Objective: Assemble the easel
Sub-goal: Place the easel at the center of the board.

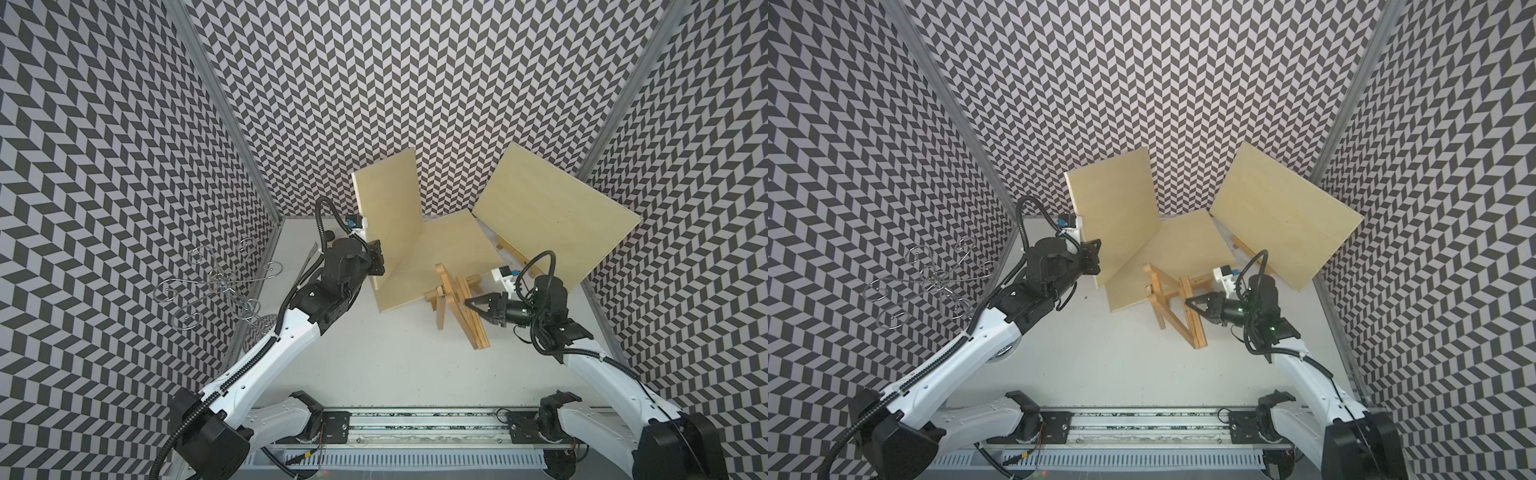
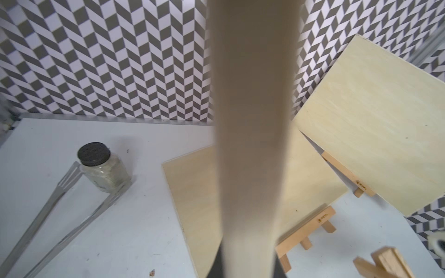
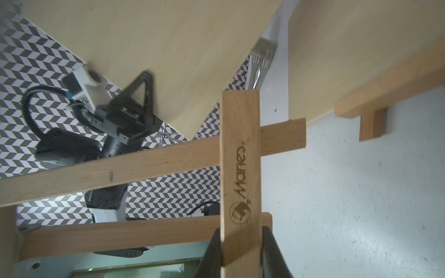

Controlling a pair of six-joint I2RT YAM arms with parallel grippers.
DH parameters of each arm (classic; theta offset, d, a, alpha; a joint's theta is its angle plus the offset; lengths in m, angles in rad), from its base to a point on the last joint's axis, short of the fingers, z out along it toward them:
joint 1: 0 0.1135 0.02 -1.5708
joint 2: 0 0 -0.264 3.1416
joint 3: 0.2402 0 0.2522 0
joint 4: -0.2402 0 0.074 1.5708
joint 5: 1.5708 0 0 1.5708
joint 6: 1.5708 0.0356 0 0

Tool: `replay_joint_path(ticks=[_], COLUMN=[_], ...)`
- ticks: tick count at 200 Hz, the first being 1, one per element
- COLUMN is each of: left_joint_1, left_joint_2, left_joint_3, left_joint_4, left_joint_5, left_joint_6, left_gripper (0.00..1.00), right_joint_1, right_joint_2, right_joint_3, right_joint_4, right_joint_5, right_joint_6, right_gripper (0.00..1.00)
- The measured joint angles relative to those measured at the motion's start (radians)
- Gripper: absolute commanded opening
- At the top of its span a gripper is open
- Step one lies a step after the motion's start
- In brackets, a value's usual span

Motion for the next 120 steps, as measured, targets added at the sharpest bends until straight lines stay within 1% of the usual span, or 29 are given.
replay_joint_path(ticks=[23, 47, 65, 88, 120], left_joint_1=[0.002, 0.002, 0.001, 0.001, 0.002], left_joint_2=[0.0, -0.001, -0.003, -0.011, -0.018], left_joint_3=[0.0, 0.002, 0.003, 0.005, 0.019], left_joint_4=[-0.011, -0.015, -0.019, -0.029, -0.046], left_joint_5=[-0.018, -0.024, -0.028, -0.035, -0.04], left_joint_6=[0.013, 0.024, 0.033, 0.044, 0.055], left_gripper=[0.0, 0.0, 0.0, 0.0, 0.0], right_joint_1=[0.018, 0.033, 0.05, 0.08, 0.119], right_joint_2=[0.111, 0.23, 0.308, 0.389, 0.476], right_joint_3=[-0.045, -0.046, -0.045, -0.034, 0.019], right_joint_4=[0.059, 0.082, 0.091, 0.094, 0.153], right_joint_5=[-0.048, -0.056, -0.058, -0.055, -0.055], right_joint_6=[0.014, -0.001, -0.037, -0.071, -0.113], right_gripper=[0.0, 0.0, 0.0, 0.0, 0.0])
